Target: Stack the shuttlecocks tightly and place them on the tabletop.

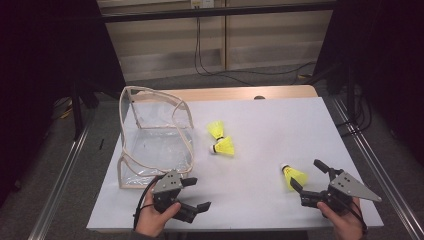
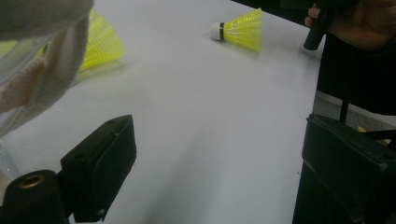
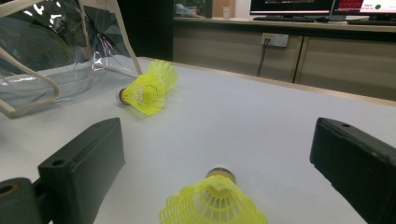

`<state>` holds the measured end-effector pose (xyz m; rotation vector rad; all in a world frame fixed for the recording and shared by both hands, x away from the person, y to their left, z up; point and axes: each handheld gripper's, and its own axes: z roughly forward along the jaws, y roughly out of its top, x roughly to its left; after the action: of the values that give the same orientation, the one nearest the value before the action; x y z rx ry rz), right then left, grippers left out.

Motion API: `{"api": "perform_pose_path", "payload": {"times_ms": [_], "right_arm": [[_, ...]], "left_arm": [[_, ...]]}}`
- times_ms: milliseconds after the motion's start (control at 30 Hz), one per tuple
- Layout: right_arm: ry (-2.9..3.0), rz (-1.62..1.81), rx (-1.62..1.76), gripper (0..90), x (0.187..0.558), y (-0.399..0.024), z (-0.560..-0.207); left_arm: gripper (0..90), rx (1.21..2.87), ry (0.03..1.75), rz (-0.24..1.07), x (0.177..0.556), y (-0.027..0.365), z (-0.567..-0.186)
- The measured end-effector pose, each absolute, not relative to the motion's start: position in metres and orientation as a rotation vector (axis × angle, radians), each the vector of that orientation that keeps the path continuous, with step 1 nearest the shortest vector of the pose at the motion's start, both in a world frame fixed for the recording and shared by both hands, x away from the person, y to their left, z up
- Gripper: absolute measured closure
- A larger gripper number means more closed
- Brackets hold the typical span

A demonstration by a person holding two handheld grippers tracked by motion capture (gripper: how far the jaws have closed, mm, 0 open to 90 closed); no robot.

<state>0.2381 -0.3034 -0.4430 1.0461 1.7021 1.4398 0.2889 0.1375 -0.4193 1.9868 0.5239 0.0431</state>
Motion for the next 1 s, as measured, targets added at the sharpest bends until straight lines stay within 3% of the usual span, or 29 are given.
{"api": "perform_pose_path", "payload": {"times_ms": [1000], "right_arm": [[1.701,1.429,1.051,2.4,0.237,-0.303,-0.443]], "left_arm": [[5.5,1.945,0.575,0.098,0.288,0.160,-0.415]]}}
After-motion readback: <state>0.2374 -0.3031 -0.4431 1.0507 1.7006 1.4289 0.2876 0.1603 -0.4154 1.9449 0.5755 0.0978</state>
